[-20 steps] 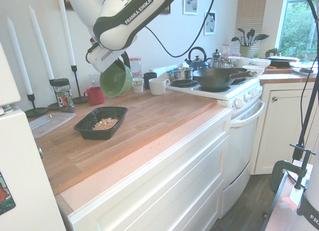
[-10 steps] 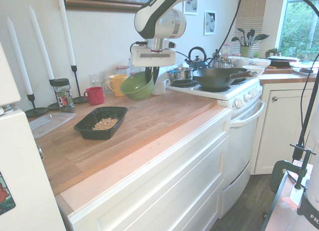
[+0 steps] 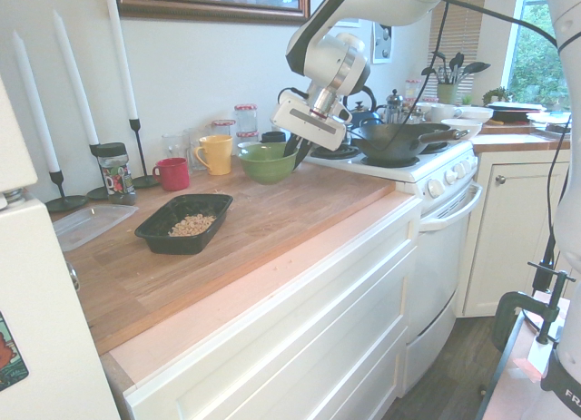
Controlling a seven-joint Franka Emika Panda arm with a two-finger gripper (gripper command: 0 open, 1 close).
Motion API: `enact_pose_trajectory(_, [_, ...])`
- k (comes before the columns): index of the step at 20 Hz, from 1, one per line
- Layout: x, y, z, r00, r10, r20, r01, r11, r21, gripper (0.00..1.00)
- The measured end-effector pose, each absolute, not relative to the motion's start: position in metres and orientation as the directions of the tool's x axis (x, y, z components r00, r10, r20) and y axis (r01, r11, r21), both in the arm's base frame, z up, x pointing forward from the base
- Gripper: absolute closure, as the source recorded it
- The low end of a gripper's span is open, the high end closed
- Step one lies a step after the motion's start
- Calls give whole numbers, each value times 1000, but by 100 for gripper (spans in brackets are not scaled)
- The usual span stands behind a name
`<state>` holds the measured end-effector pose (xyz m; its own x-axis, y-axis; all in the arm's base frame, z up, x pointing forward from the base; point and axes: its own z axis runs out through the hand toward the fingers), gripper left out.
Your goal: Pour the cereal into the box
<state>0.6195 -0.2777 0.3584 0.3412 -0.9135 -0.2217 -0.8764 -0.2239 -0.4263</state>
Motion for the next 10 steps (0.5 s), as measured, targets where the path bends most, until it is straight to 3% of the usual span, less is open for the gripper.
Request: enact_pose_trajectory(10, [643,-320,323,296,-925,-239,-900,-186,-393,100])
